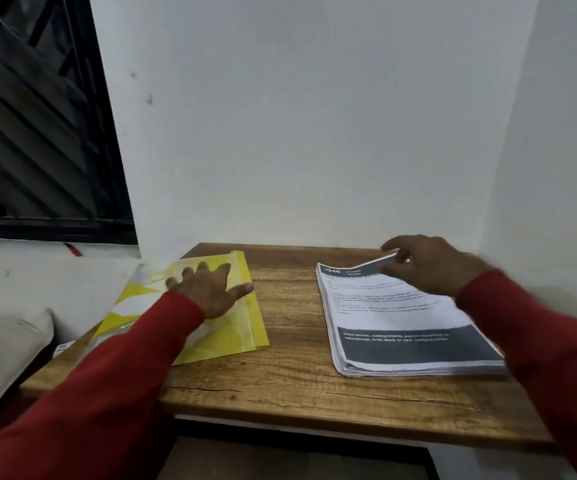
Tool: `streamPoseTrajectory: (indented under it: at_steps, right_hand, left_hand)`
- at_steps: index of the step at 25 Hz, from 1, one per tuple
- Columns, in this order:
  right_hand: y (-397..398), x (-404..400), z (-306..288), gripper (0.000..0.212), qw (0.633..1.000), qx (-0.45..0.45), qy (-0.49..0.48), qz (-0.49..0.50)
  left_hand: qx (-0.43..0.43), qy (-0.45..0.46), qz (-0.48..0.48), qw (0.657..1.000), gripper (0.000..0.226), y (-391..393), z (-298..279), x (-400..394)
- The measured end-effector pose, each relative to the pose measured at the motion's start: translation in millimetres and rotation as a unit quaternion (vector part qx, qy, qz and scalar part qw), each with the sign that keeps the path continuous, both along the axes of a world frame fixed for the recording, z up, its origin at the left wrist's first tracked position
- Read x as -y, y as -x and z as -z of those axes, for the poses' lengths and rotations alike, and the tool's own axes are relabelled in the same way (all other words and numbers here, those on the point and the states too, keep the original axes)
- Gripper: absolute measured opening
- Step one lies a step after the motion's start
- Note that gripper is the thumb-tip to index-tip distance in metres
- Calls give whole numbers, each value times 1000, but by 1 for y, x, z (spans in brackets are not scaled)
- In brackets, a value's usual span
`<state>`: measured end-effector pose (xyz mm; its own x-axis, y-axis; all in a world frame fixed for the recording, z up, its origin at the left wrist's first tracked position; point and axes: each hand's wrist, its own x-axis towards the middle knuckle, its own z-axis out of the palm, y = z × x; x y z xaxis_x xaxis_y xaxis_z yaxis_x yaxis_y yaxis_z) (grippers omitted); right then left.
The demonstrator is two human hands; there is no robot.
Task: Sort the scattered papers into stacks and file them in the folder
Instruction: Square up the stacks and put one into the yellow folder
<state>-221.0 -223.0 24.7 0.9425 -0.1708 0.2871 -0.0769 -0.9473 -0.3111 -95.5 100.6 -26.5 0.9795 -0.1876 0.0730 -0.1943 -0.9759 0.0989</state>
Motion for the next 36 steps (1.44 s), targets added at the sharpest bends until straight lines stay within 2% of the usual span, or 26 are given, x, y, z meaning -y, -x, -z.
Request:
streamPoseTrajectory:
  at_steps: [2, 4, 8, 11, 13, 16, 20, 22, 25, 33, 36]
  right_hand:
    - [-21, -39, 5, 41, 997, -19, 13, -77]
    - [-50, -74, 19, 47, 989, -68, 30, -130]
    - [-98, -127, 48, 71, 979, -136, -24, -151]
    - [-119, -140, 71, 82, 986, -107, -45, -122]
    - [-124, -141, 83, 76, 988, -89, -1, -128]
    - [-123, -137, 87, 59, 983, -72, -7, -171]
    - [-116, -128, 78, 52, 969, -57, 49, -237]
    - [-115, -130, 77, 43, 959, -71, 65, -267]
    - [-114, -131, 79, 25, 959, -29, 4, -282]
    - [-118, -123, 68, 8, 947, -8, 13, -321]
    - [-120, -128, 73, 14, 939, -9, -20, -342]
  left_hand:
    - [-71, -33, -59, 995, 109, 4, 8, -4]
    - [-111, -31, -53, 992, 125, 9, 19, -5]
    - [-84, -4, 22, 996, 110, 29, 29, -2]
    - [-73, 13, 59, 996, 111, 36, 30, -8]
    - [-73, 22, 58, 995, 110, 39, 30, -12]
    - [-85, 32, 81, 993, 104, 41, 28, -17]
    - [-146, -22, 155, 977, 92, 30, 9, -40]
    - [-139, -6, 171, 975, 75, 17, 7, -43]
    - [-75, 29, 179, 981, 48, -5, 18, -32]
    - [-52, 42, 217, 974, 44, -25, 41, -30]
    - [-56, 39, 217, 974, 44, -25, 42, -30]
